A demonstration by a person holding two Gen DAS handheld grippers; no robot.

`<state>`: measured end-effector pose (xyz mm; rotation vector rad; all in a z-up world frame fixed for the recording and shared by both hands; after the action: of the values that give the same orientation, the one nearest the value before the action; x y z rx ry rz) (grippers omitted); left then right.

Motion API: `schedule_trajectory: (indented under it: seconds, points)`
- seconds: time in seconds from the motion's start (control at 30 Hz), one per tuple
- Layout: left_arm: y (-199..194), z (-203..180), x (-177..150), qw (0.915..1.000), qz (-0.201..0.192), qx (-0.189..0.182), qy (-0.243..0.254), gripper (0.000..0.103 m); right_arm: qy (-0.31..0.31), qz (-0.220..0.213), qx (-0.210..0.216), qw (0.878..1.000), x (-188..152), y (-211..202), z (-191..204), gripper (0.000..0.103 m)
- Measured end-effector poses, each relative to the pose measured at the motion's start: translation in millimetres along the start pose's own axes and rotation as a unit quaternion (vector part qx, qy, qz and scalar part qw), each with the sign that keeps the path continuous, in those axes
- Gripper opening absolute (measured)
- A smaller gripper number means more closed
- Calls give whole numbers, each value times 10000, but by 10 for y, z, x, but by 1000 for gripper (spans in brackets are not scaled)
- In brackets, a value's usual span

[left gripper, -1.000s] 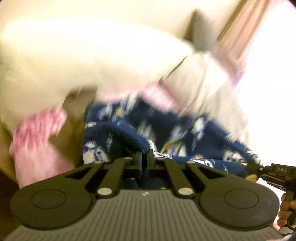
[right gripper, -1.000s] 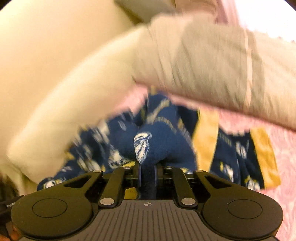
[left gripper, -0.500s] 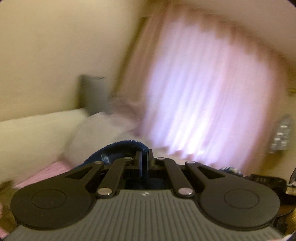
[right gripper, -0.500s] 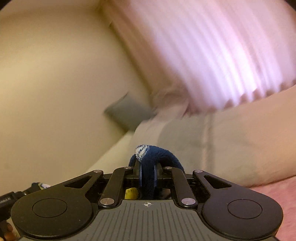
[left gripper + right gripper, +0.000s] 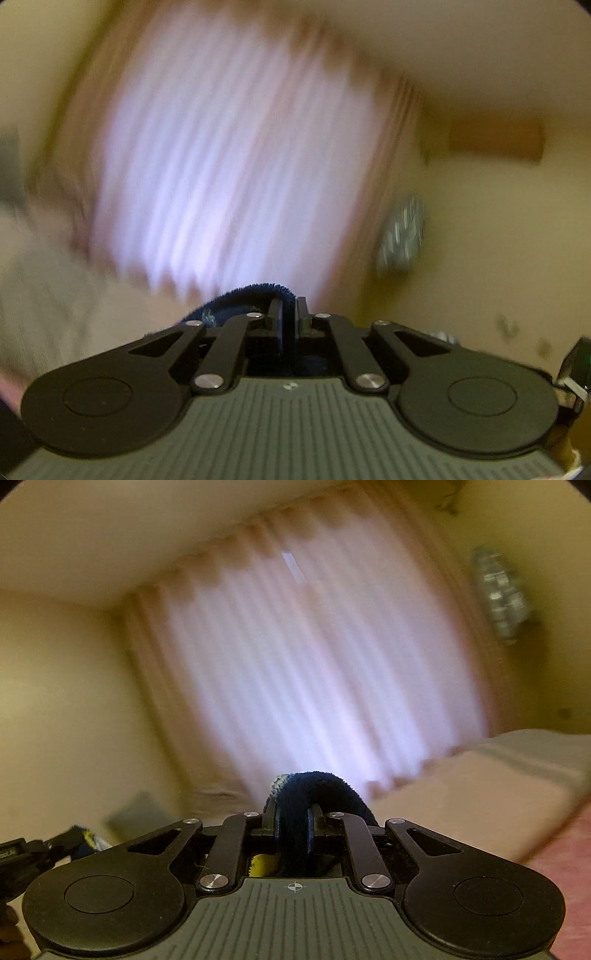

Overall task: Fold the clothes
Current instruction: 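Lift the pants with both grippers and lay them flat on the sheet, then open both grippers and move them over the spread pants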

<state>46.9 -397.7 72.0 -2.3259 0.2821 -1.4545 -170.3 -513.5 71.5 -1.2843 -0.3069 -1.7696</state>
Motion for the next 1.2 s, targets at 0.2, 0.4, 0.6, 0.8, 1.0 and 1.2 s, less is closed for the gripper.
schedule_trajectory:
  seconds: [0.2, 0.4, 0.6, 0.8, 1.0, 1.2]
  points:
    - [858, 38, -983, 9780, 1914, 813, -176, 29, -355, 1563, -1155, 9803, -604, 3, -924, 94]
    - [879, 418, -2171, 9410, 3118, 1250, -400, 30, 24, 2469, -1884, 9505, -1437, -487, -1668, 94]
    - [562, 436, -2969, 9098, 3922, 1353, 116, 30, 384, 2938, -2898, 9101, -2163, -1210, -2001, 94]
    - [246, 364, -3021, 9081, 3869, 1326, 900, 41, 419, 3234, -2861, 9010, -2705, -1243, -1565, 94]
    - [14, 574, -3045, 9051, 3829, 1562, 987, 49, -230, 3473, -2716, 8973, -3048, -1100, -944, 94]
    - [-211, 740, -3184, 8999, 3918, 1680, 920, 50, -247, 3732, -2714, 8868, -3474, -1102, -757, 94]
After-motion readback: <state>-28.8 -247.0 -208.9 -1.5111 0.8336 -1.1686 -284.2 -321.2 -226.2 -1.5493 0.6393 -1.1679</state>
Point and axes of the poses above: each gripper's, at about its wrist camera, not at the fingertips, and y roughly the way its jaws point, z to its left, x to its top, the point moved 9 cm from there along y, roughly the way its jaws point, and after that the axes turned 10 degrees about z, right-handed, at the moved point
